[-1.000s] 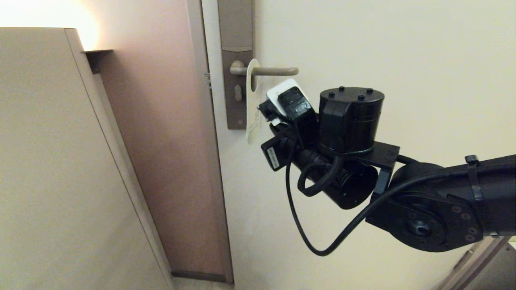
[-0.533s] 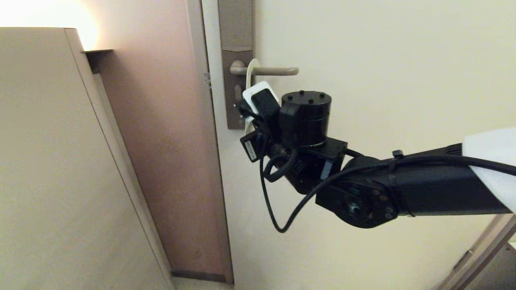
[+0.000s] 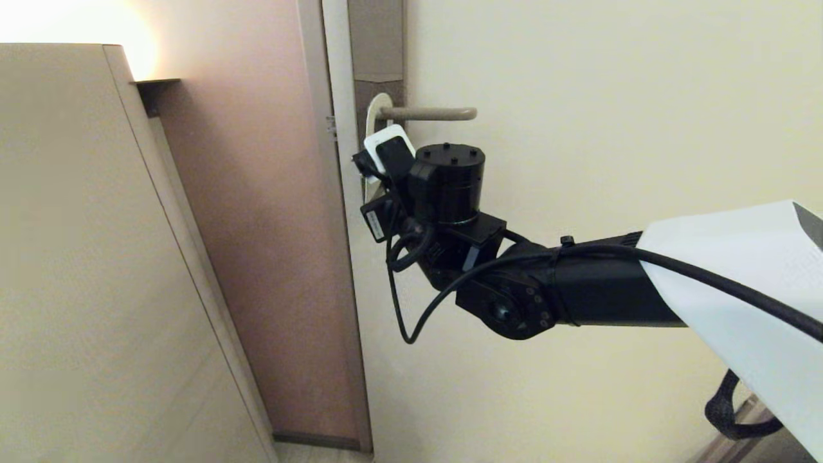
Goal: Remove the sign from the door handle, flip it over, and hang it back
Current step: Hang the sign back with the other side facing out
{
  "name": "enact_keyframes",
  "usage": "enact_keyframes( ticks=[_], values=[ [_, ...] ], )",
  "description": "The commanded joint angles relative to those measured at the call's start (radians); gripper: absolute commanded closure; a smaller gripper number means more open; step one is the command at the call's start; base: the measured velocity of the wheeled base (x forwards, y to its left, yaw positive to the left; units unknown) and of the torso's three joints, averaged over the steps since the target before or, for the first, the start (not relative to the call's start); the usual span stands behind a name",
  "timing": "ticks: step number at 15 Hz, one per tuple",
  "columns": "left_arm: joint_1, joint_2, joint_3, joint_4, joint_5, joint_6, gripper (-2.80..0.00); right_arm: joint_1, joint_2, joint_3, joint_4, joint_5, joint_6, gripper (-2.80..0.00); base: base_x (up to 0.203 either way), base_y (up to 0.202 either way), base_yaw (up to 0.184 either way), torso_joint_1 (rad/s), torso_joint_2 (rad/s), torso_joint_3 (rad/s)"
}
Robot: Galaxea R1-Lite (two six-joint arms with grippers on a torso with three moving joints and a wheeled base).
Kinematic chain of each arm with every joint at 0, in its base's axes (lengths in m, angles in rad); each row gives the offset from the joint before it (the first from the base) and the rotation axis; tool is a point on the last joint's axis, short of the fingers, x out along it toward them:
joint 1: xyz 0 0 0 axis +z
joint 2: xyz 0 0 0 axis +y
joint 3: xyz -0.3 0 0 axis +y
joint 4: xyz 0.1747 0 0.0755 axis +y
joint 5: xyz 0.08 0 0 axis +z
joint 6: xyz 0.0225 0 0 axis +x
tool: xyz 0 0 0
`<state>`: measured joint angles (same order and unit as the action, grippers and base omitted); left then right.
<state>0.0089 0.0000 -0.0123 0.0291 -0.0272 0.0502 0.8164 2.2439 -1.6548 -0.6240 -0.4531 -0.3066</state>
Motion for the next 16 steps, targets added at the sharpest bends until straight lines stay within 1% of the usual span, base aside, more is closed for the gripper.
enact_keyframes(
  ticks=[1, 6, 9, 16],
  values=[
    [0.0, 0.002, 0.0, 0.0, 0.0, 0.0, 0.0, 0.001, 0.023, -0.019, -0.007, -0.003, -0.002, 0.0, 0.0, 0.0, 0.0, 0.0, 0.0, 0.0],
    [0.0, 0.002, 0.0, 0.0, 0.0, 0.0, 0.0, 0.001, -0.003, 0.004, -0.017, -0.016, -0.006, 0.0, 0.0, 0.0, 0.0, 0.0, 0.0, 0.0],
    [0.0, 0.002, 0.0, 0.0, 0.0, 0.0, 0.0, 0.005, -0.043, 0.066, -0.015, -0.014, -0.005, 0.0, 0.0, 0.0, 0.0, 0.0, 0.0, 0.0],
    [0.0, 0.002, 0.0, 0.0, 0.0, 0.0, 0.0, 0.017, -0.095, 0.072, 0.032, -0.01, -0.004, 0.0, 0.0, 0.0, 0.0, 0.0, 0.0, 0.0]
  ],
)
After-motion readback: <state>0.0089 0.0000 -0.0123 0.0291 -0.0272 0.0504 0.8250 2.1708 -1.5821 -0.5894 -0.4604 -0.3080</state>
